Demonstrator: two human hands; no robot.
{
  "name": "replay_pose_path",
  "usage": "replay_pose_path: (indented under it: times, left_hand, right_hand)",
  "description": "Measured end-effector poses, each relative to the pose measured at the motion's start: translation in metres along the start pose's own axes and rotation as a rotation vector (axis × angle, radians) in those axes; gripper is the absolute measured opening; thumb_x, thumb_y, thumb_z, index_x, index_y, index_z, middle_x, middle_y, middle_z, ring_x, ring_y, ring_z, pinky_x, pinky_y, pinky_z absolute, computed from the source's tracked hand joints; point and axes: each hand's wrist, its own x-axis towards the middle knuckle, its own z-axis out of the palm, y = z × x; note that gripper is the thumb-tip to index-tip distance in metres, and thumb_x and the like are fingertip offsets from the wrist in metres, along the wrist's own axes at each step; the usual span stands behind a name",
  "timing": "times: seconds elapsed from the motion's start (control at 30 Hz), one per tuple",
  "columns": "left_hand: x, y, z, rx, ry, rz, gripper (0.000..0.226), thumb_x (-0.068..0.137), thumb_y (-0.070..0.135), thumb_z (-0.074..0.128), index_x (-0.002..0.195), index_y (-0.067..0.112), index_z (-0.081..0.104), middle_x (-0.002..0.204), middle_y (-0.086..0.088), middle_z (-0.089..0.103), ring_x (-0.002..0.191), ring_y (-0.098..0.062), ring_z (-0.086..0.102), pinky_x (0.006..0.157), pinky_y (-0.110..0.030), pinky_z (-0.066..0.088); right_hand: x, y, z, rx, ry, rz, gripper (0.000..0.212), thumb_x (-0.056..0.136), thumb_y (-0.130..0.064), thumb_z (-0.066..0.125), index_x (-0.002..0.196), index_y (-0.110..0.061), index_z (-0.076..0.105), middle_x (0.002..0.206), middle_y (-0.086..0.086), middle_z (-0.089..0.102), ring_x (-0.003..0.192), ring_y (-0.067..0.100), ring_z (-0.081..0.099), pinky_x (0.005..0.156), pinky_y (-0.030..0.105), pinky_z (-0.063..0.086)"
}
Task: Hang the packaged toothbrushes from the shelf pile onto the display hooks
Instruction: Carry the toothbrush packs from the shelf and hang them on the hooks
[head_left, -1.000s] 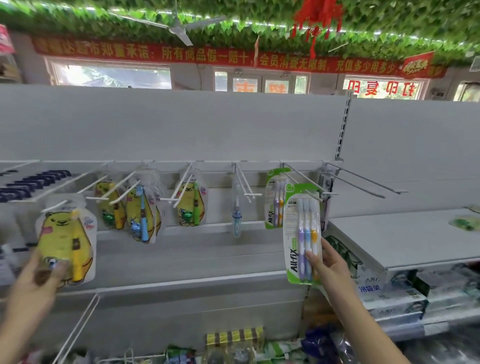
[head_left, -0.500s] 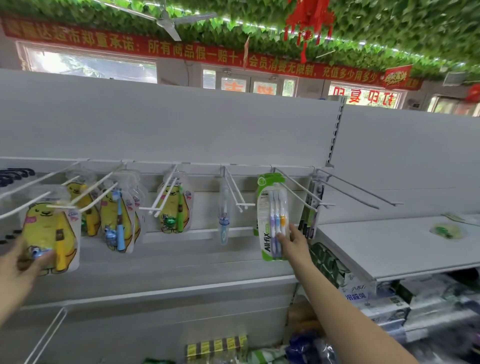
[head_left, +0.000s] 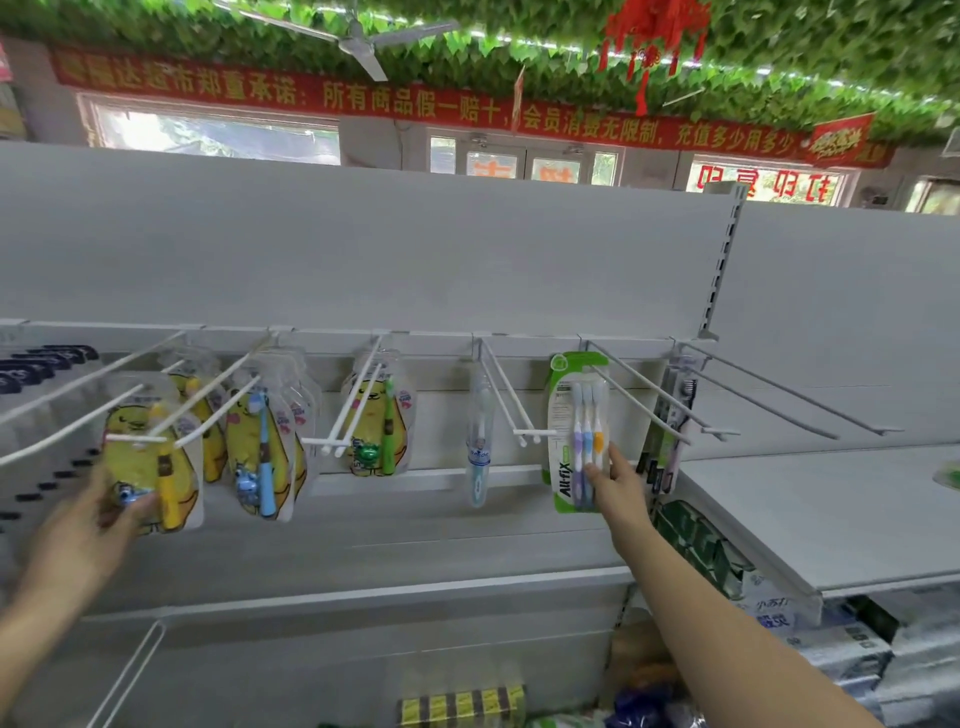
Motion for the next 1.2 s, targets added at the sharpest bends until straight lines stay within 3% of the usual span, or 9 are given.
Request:
replay_pose_path:
  times: [0.13, 0.23, 0.47, 0.67, 0.73, 0.8, 0.97, 1.07, 1.2]
  left_hand:
    - [-0.002, -0.008, 0.003, 0.177, 0.0, -0.092, 0.042, 0.098, 0.039, 0.064, 0.137, 0.039, 0.048, 0.117, -0.013, 0.069, 0.097, -0.038, 0.066, 0.08, -0.061, 0.055]
    - [0.006, -0.01, -0.001, 0.17, -0.007, -0.094, 0.048, 0.098, 0.036, 0.065, 0.141, 0.04, 0.045, 0.121, -0.012, 0.069, 0.102, -0.04, 0.066, 0.081, -0.062, 0.054]
    - [0.008, -0.004, -0.001, 0.216, -0.049, -0.167, 0.059, 0.094, 0.05, 0.062, 0.146, 0.031, 0.043, 0.131, -0.015, 0.066, 0.111, -0.04, 0.065, 0.086, -0.063, 0.053]
    - [-0.011, 0.021, -0.009, 0.189, -0.1, -0.262, 0.053, 0.093, 0.038, 0.072, 0.138, 0.015, 0.056, 0.119, -0.018, 0.071, 0.111, -0.042, 0.064, 0.093, -0.056, 0.048]
    - [-0.019, 0.03, -0.012, 0.234, -0.076, -0.285, 0.065, 0.091, 0.039, 0.073, 0.143, 0.006, 0.053, 0.126, -0.024, 0.068, 0.118, -0.043, 0.061, 0.098, -0.054, 0.046]
    - [-0.029, 0.04, -0.017, 0.302, -0.078, -0.266, 0.053, 0.094, 0.036, 0.07, 0.133, 0.001, 0.063, 0.123, -0.026, 0.069, 0.115, -0.042, 0.063, 0.095, -0.049, 0.047]
    - [-0.057, 0.056, -0.035, 0.603, -0.262, -0.212, 0.033, 0.097, 0.048, 0.062, 0.093, 0.018, 0.075, 0.083, -0.004, 0.071, 0.075, -0.017, 0.065, 0.074, -0.037, 0.055]
    - [-0.074, 0.087, -0.03, 0.839, -0.397, -0.061, 0.038, 0.096, 0.06, 0.055, 0.09, 0.026, 0.071, 0.085, 0.005, 0.068, 0.076, -0.01, 0.065, 0.069, -0.029, 0.053]
    - [-0.103, 0.136, -0.006, 0.888, -0.416, 0.158, 0.054, 0.095, 0.071, 0.043, 0.11, 0.028, 0.072, 0.104, 0.006, 0.072, 0.095, -0.014, 0.067, 0.072, -0.029, 0.049]
  right_hand:
    - [0.003, 0.005, -0.002, 0.041, -0.01, -0.015, 0.034, 0.104, -0.011, 0.05, 0.132, -0.03, 0.049, 0.104, -0.011, 0.062, 0.092, 0.004, 0.06, 0.069, 0.02, 0.047]
    - [0.009, 0.008, 0.0, 0.057, -0.033, -0.003, 0.032, 0.103, -0.012, 0.053, 0.131, -0.028, 0.054, 0.118, 0.001, 0.065, 0.1, 0.013, 0.064, 0.077, 0.026, 0.051]
    - [0.02, 0.007, 0.003, 0.005, -0.06, 0.009, 0.027, 0.104, -0.015, 0.053, 0.129, -0.024, 0.052, 0.121, 0.006, 0.063, 0.102, 0.016, 0.061, 0.083, 0.031, 0.049]
    - [0.025, 0.013, -0.009, -0.119, -0.076, 0.084, 0.037, 0.103, -0.021, 0.055, 0.138, -0.012, 0.048, 0.128, 0.009, 0.06, 0.112, 0.024, 0.056, 0.096, 0.036, 0.04]
    - [0.023, 0.013, -0.016, -0.217, -0.09, 0.076, 0.042, 0.102, -0.024, 0.057, 0.141, -0.011, 0.046, 0.133, 0.01, 0.058, 0.116, 0.026, 0.054, 0.096, 0.036, 0.037]
    - [0.018, 0.011, -0.022, -0.4, -0.118, 0.011, 0.047, 0.103, -0.031, 0.056, 0.143, -0.009, 0.043, 0.132, 0.01, 0.057, 0.12, 0.031, 0.054, 0.095, 0.036, 0.037]
    - [0.007, 0.001, -0.033, -1.078, -0.17, -0.199, 0.063, 0.096, -0.054, 0.054, 0.141, -0.011, 0.044, 0.131, 0.019, 0.059, 0.115, 0.037, 0.059, 0.091, 0.042, 0.049]
    - [-0.009, -0.014, -0.034, -1.211, -0.198, -0.238, 0.058, 0.095, -0.058, 0.048, 0.133, -0.016, 0.056, 0.127, 0.013, 0.066, 0.109, 0.03, 0.064, 0.088, 0.042, 0.054]
    - [-0.058, -0.037, -0.029, -1.317, -0.255, -0.383, 0.058, 0.095, -0.062, 0.046, 0.136, -0.022, 0.056, 0.133, 0.006, 0.064, 0.117, 0.026, 0.06, 0.094, 0.039, 0.051]
